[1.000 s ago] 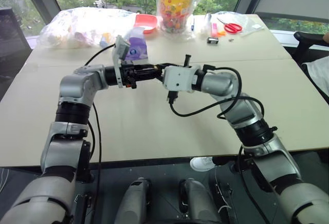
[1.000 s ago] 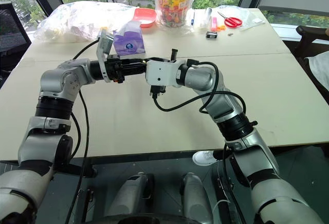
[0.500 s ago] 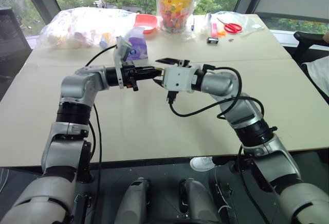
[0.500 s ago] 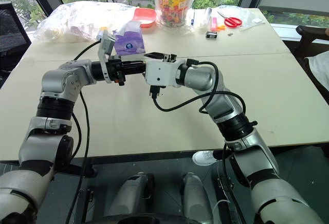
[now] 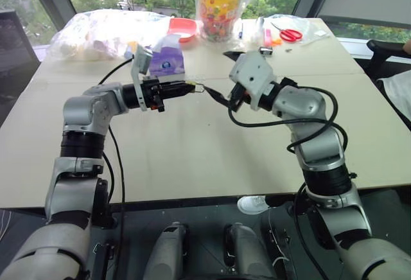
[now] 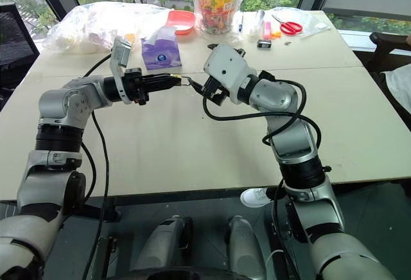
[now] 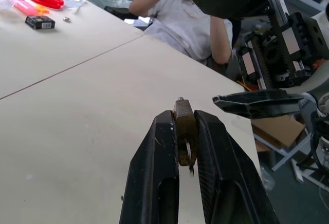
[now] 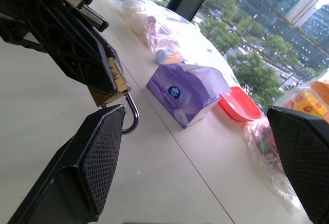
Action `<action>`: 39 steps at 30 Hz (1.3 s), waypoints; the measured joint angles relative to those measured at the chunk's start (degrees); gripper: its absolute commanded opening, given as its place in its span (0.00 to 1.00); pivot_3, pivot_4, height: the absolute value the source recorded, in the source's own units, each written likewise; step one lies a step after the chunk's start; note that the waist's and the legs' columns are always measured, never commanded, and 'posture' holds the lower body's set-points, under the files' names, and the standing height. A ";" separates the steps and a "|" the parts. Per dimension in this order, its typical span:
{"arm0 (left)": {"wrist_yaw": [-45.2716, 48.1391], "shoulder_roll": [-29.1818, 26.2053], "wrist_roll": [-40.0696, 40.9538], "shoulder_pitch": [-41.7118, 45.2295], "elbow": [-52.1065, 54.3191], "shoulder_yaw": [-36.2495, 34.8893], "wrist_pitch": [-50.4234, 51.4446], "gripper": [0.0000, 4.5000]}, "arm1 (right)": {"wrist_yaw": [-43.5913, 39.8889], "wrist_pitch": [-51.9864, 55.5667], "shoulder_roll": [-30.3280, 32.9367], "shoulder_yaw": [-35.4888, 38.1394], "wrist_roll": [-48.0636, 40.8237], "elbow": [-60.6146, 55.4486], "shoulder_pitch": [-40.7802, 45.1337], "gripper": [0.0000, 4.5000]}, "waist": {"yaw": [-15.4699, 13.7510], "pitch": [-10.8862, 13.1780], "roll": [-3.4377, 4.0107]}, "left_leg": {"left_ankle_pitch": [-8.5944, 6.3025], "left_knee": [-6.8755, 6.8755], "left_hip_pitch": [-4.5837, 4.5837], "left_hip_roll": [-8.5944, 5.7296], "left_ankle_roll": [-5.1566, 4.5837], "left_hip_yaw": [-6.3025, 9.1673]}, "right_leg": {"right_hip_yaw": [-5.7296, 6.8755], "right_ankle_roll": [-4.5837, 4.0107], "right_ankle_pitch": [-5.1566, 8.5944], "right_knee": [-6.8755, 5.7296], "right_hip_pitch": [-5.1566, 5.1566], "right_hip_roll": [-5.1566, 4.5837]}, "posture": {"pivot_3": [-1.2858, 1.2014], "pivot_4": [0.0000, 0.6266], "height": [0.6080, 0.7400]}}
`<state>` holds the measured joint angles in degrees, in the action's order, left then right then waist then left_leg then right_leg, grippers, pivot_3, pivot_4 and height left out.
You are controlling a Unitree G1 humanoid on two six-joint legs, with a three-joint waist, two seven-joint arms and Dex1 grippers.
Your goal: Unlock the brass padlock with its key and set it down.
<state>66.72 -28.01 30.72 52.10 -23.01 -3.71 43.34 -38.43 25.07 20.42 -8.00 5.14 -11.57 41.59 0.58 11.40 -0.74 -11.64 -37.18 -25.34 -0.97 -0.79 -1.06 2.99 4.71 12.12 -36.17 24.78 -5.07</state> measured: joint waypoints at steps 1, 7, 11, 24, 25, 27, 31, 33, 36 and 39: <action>0.03 0.00 0.03 0.00 0.11 0.00 0.06 0.00 | 0.30 0.13 0.00 -0.03 -0.23 0.00 0.01 0.99 | 0.01 0.00 0.00 | 0.00 0.00 0.00 0.00 0.00 0.00 | 0.00 0.00 0.00 0.01 0.00 0.00 | 0.52 0.24 1.00; 0.75 -0.05 0.63 -0.08 1.58 0.11 0.14 0.00 | 1.79 -0.35 -0.16 -0.82 -0.37 1.23 0.95 0.99 | 0.09 0.00 0.00 | 0.00 0.01 0.00 0.00 0.00 -0.01 | 0.00 0.00 0.00 0.01 0.00 0.01 | 0.52 0.24 1.00; 1.80 -0.71 1.14 -1.59 3.76 0.48 0.35 0.00 | 1.92 -0.60 -0.15 -2.46 -0.41 2.39 0.94 0.99 | 0.14 0.00 0.00 | 0.00 0.02 0.00 0.01 0.00 -0.02 | 0.00 0.00 0.00 0.01 0.01 0.00 | 0.52 0.24 1.00; 3.65 -1.35 1.20 -2.94 6.20 0.72 -0.08 0.00 | -1.39 -0.72 1.10 -3.33 -2.54 4.13 0.94 0.99 | 0.09 0.00 0.00 | 0.00 0.02 0.00 0.00 0.00 -0.01 | 0.00 0.00 0.00 0.02 0.01 0.01 | 0.52 0.24 1.00; 3.69 -1.35 1.17 -2.95 6.19 0.74 -0.14 0.00 | -1.46 -0.56 1.10 -3.28 -2.70 4.13 0.95 0.99 | 0.08 0.00 0.00 | 0.00 0.01 0.00 0.00 0.00 -0.02 | 0.00 0.00 0.00 0.02 0.00 0.00 | 0.52 0.24 1.00; 3.81 -1.35 1.03 -2.95 6.17 0.80 -0.48 0.00 | -1.54 -0.26 1.13 -3.14 -3.11 4.13 0.95 0.99 | 0.05 0.00 0.00 | 0.00 0.01 0.00 0.00 0.00 -0.02 | 0.00 0.00 0.00 0.02 0.00 0.00 | 0.52 0.24 1.00; 2.67 -0.44 0.40 -2.91 5.25 1.23 -1.77 0.00 | -1.80 -0.11 3.06 -3.04 -3.03 4.18 0.92 0.99 | -0.12 0.00 0.00 | 0.00 0.00 0.00 -0.01 0.00 -0.01 | 0.00 0.00 0.00 0.02 -0.01 -0.01 | 0.52 0.24 1.00; 0.91 0.93 -0.21 -2.88 3.94 1.24 -1.99 0.00 | -2.36 0.24 6.51 -2.52 -2.81 4.07 0.31 0.99 | -0.43 0.00 0.00 | 0.00 -0.02 -0.03 -0.03 -0.01 -0.01 | 0.00 0.00 0.01 0.06 -0.02 -0.03 | 0.52 0.24 1.00; -3.09 4.37 -2.30 -2.78 0.74 2.40 -3.30 0.00 | -5.92 13.01 12.47 0.13 -6.24 1.28 -2.19 0.99 | -1.26 -0.01 -0.01 | -0.02 -0.05 -0.03 -0.04 -0.04 -0.03 | 0.00 -0.01 0.01 0.07 -0.04 -0.06 | 0.52 0.24 1.00; -6.28 8.38 -4.02 -2.76 -4.90 3.33 -3.02 0.00 | -10.37 33.01 15.95 1.96 -14.75 -5.27 -3.42 0.99 | -1.36 0.00 -0.01 | -0.03 -0.05 -0.04 -0.01 -0.06 -0.01 | 0.01 0.00 0.00 0.06 -0.02 -0.08 | 0.52 0.24 1.00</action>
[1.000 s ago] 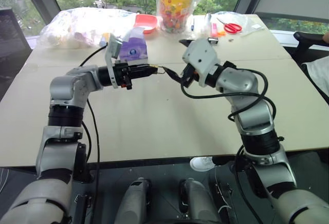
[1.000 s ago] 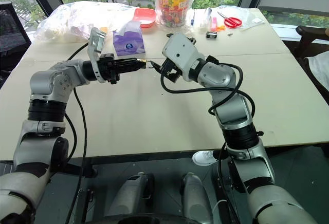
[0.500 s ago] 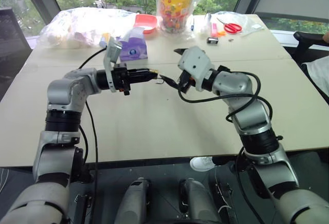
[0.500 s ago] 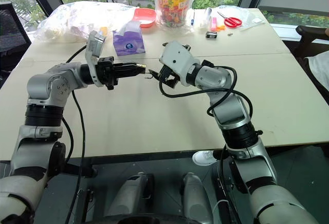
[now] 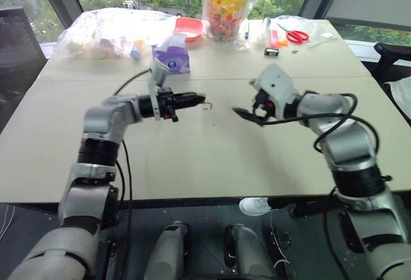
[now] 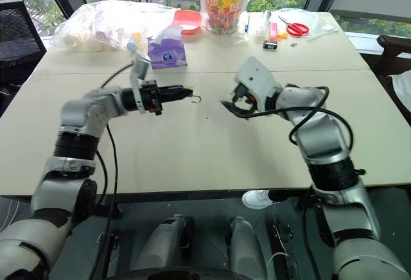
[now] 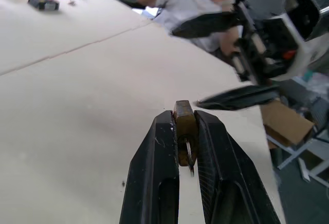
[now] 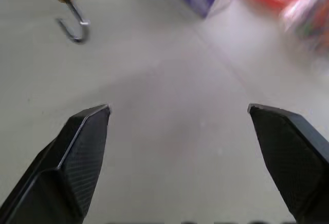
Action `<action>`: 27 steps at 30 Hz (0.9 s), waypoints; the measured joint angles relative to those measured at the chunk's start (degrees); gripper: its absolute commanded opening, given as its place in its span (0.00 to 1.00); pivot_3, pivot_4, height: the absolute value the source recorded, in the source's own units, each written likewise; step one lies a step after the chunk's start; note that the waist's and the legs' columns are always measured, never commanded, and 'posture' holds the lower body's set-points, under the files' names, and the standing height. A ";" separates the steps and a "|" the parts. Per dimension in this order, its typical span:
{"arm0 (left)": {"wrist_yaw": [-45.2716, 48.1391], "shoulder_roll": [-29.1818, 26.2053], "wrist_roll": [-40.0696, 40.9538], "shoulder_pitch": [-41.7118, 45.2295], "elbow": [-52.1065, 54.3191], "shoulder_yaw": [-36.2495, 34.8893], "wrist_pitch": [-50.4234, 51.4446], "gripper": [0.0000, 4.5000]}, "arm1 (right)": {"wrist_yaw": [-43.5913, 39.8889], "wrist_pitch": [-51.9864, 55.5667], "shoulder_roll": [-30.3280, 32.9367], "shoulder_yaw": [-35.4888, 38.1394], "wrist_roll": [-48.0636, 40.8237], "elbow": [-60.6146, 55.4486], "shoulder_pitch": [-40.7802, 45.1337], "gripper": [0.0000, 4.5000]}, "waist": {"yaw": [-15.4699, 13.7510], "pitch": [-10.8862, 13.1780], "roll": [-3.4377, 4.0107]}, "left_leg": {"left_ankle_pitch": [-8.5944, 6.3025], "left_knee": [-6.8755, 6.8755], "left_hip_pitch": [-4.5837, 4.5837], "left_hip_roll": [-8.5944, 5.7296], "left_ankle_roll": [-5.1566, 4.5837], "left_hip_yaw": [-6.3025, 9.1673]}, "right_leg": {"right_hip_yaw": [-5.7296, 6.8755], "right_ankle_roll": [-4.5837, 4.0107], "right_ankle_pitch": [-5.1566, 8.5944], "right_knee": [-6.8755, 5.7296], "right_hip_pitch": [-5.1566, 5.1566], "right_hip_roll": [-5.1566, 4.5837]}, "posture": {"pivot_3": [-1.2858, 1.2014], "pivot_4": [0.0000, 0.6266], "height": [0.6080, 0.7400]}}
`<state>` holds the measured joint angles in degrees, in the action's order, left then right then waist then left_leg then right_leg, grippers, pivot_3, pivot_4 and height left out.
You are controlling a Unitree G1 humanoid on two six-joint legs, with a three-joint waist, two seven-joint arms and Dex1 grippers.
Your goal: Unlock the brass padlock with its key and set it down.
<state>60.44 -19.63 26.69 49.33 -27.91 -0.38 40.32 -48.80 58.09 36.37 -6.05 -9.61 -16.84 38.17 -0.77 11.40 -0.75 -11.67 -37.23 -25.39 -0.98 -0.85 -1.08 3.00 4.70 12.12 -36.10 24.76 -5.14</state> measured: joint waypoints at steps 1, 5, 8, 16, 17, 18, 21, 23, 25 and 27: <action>-0.98 1.82 0.03 0.19 -2.10 -0.01 1.09 0.00 | -0.59 4.80 1.01 0.25 -2.07 -2.50 -0.26 0.99 | 0.04 0.00 0.00 | -0.01 0.00 0.01 0.00 -0.01 -0.01 | 0.00 0.00 0.00 -0.01 0.00 -0.01 | 0.52 0.24 1.00; -2.05 6.49 0.21 1.55 -8.41 -0.07 4.65 0.00 | -0.20 15.15 3.59 0.36 -6.68 -9.19 -1.78 0.99 | 0.16 0.00 -0.01 | -0.02 0.01 0.01 0.03 -0.02 0.00 | 0.02 -0.01 0.01 0.02 0.02 0.00 | 0.52 0.24 1.00; -3.10 8.13 0.20 4.52 -13.63 -1.05 5.39 0.00 | 1.69 18.64 3.86 0.32 -8.42 -11.22 -2.21 0.99 | 0.05 0.00 -0.02 | -0.02 0.00 0.00 0.03 -0.02 0.00 | 0.02 -0.01 0.01 0.01 0.03 -0.01 | 0.52 0.24 1.00; -6.03 11.57 -3.02 10.68 -30.60 -2.65 -0.28 0.29 | 6.90 18.13 6.84 -2.96 -8.67 -13.11 -2.90 1.00 | 0.00 0.00 -0.05 | -0.07 0.00 -0.08 -0.07 -0.10 -0.04 | 0.04 0.03 0.01 0.10 0.04 -0.12 | 0.52 0.24 1.00; -6.09 11.80 -3.52 11.11 -31.66 -2.68 -0.98 0.39 | 7.14 17.92 6.84 -3.12 -8.73 -13.11 -2.90 1.00 | 0.00 0.00 -0.05 | -0.07 0.00 -0.09 -0.07 -0.10 -0.04 | 0.04 0.03 0.01 0.09 0.05 -0.12 | 0.52 0.24 1.00; -6.46 12.00 -4.17 11.87 -33.16 -2.68 -1.78 0.50 | 7.63 17.58 6.83 -3.24 -8.77 -13.07 -2.90 1.00 | 0.00 0.00 -0.05 | -0.07 0.00 -0.08 -0.07 -0.10 -0.04 | 0.04 0.04 0.01 0.09 0.05 -0.12 | 0.52 0.24 1.00; -6.67 12.04 -5.78 13.02 -34.84 -2.64 -2.94 0.80 | 8.55 16.74 6.82 -3.40 -8.81 -12.17 -2.89 1.00 | 0.01 0.00 -0.05 | -0.07 -0.01 -0.07 -0.07 -0.10 -0.04 | 0.04 0.04 0.01 0.09 0.04 -0.11 | 0.52 0.24 1.00; -6.50 12.07 -6.97 13.89 -34.79 -2.06 -3.73 0.98 | 9.07 16.28 6.82 -3.50 -8.83 -11.53 -2.89 1.00 | 0.01 0.00 -0.06 | -0.07 -0.02 -0.05 -0.07 -0.10 -0.03 | 0.04 0.03 0.00 0.09 0.02 -0.12 | 0.52 0.24 1.00; -5.98 11.00 -8.93 13.88 -33.15 -0.28 -4.82 0.98 | 9.34 15.88 6.83 -3.60 -9.03 -11.38 -2.91 1.00 | 0.15 -0.01 -0.07 | -0.08 -0.02 0.01 -0.06 -0.10 -0.04 | 0.04 0.02 0.00 0.09 -0.02 -0.12 | 0.52 0.24 1.00; -5.32 7.31 -11.24 12.71 -29.98 1.54 -5.78 0.98 | 9.48 15.24 7.18 -3.56 -9.20 -11.43 -3.55 1.00 | 0.81 -0.01 -0.07 | -0.08 0.00 0.03 0.01 -0.09 -0.05 | 0.01 -0.01 -0.01 0.07 0.00 -0.09 | 0.52 0.24 1.00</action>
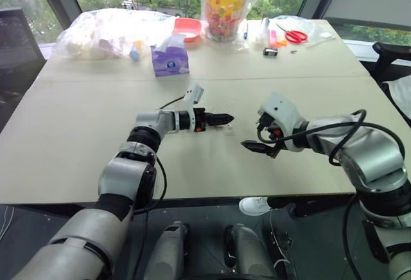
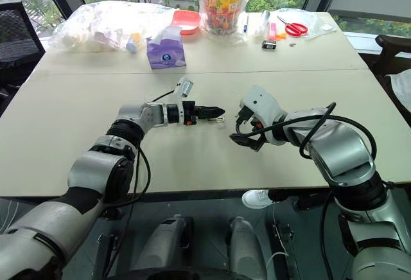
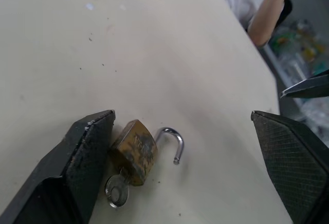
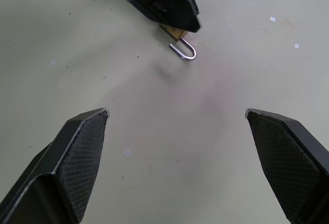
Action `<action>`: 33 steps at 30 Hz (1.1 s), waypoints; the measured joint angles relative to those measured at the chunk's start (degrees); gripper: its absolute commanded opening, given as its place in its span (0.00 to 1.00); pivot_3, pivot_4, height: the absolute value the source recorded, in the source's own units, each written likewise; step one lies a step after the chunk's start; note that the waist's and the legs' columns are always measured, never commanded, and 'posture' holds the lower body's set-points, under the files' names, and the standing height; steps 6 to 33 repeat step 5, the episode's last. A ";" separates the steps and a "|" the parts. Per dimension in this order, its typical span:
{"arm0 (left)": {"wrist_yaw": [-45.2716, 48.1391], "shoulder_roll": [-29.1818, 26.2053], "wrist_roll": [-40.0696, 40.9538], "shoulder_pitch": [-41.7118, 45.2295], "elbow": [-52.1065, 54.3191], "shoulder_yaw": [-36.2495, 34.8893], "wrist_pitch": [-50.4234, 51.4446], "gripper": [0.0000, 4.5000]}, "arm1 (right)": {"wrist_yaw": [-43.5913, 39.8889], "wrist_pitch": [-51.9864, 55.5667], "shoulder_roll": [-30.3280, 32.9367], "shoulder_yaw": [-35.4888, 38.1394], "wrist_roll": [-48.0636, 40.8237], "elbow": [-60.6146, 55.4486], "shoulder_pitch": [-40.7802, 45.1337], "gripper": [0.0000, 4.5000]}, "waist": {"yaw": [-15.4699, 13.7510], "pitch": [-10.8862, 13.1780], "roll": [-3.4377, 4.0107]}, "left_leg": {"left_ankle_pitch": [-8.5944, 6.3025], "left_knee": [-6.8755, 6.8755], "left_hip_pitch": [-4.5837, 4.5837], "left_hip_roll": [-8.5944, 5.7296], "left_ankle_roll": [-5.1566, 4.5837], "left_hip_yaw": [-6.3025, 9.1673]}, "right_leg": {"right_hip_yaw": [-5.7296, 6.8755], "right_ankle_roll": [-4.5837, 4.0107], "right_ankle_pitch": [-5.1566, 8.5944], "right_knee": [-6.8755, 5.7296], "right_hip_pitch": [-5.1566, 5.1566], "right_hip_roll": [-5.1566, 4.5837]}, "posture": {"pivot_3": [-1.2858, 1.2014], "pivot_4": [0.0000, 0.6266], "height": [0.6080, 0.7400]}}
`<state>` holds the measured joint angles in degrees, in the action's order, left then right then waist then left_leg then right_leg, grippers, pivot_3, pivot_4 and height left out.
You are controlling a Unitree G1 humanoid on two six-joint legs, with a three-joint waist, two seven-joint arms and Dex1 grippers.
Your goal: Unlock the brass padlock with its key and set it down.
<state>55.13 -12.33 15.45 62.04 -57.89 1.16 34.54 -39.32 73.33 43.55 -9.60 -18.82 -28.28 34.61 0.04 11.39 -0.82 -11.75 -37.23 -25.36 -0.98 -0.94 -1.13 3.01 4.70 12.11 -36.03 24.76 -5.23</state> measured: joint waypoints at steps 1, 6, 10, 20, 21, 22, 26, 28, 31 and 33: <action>0.63 -2.86 -0.83 -1.92 3.80 0.41 -0.17 0.98 | 0.15 -0.31 0.10 0.10 -0.03 -0.03 -0.67 1.00 | 0.45 0.00 0.00 | 0.00 0.05 0.00 0.05 0.00 0.00 | -0.01 0.00 0.00 0.00 0.02 -0.04 | 0.52 0.24 1.00; 2.11 -12.76 -1.39 -10.95 20.49 -0.14 0.28 0.98 | 1.40 -3.34 0.07 1.30 0.09 -0.01 -4.47 1.00 | 0.57 0.00 0.01 | -0.01 0.21 -0.06 0.15 0.02 0.00 | -0.03 0.01 -0.01 -0.04 0.21 -0.06 | 0.52 0.24 1.00; 2.11 -12.76 -1.39 -10.95 20.49 -0.14 0.28 0.98 | 1.40 -3.34 0.07 1.30 0.09 -0.01 -4.47 1.00 | 0.57 0.00 0.01 | -0.01 0.21 -0.06 0.15 0.02 0.00 | -0.03 0.01 -0.01 -0.04 0.21 -0.06 | 0.52 0.24 1.00; 2.11 -12.76 -1.39 -10.95 20.49 -0.14 0.28 0.98 | 1.40 -3.34 0.07 1.30 0.09 -0.01 -4.47 1.00 | 0.57 0.00 0.01 | -0.01 0.21 -0.06 0.15 0.02 0.00 | -0.03 0.01 -0.01 -0.04 0.21 -0.06 | 0.52 0.24 1.00; 2.11 -12.76 -1.39 -10.95 20.49 -0.14 0.28 0.98 | 1.40 -3.34 0.07 1.30 0.09 -0.01 -4.47 1.00 | 0.57 0.00 0.01 | -0.01 0.21 -0.06 0.15 0.02 0.00 | -0.03 0.01 -0.01 -0.04 0.21 -0.06 | 0.52 0.24 1.00; 2.11 -12.76 -1.39 -10.95 20.49 -0.14 0.28 0.98 | 1.40 -3.34 0.07 1.30 0.09 -0.01 -4.47 1.00 | 0.57 0.00 0.01 | -0.01 0.21 -0.06 0.15 0.02 0.00 | -0.03 0.01 -0.01 -0.04 0.21 -0.06 | 0.52 0.24 1.00; 2.11 -12.76 -1.39 -10.95 20.49 -0.14 0.28 0.98 | 1.40 -3.34 0.07 1.30 0.09 -0.01 -4.47 1.00 | 0.57 0.00 0.01 | -0.01 0.21 -0.06 0.15 0.02 0.00 | -0.03 0.01 -0.01 -0.04 0.21 -0.06 | 0.52 0.24 1.00; 2.11 -12.76 -1.39 -10.95 20.49 -0.14 0.28 0.98 | 1.40 -3.34 0.07 1.30 0.09 -0.01 -4.47 1.00 | 0.57 0.00 0.01 | -0.01 0.21 -0.06 0.15 0.02 0.00 | -0.03 0.01 -0.01 -0.04 0.21 -0.06 | 0.52 0.24 1.00; 2.11 -12.76 -1.39 -10.95 20.49 -0.14 0.28 0.98 | 1.40 -3.34 0.07 1.30 0.09 -0.01 -4.47 1.00 | 0.57 0.00 0.01 | -0.01 0.21 -0.06 0.15 0.02 0.00 | -0.03 0.01 -0.01 -0.04 0.21 -0.06 | 0.52 0.24 1.00; 2.11 -12.76 -1.39 -10.95 20.49 -0.14 0.28 0.98 | 1.40 -3.34 0.07 1.30 0.09 -0.01 -4.47 1.00 | 0.57 0.00 0.01 | -0.01 0.21 -0.06 0.15 0.02 0.00 | -0.03 0.01 -0.01 -0.04 0.21 -0.06 | 0.52 0.24 1.00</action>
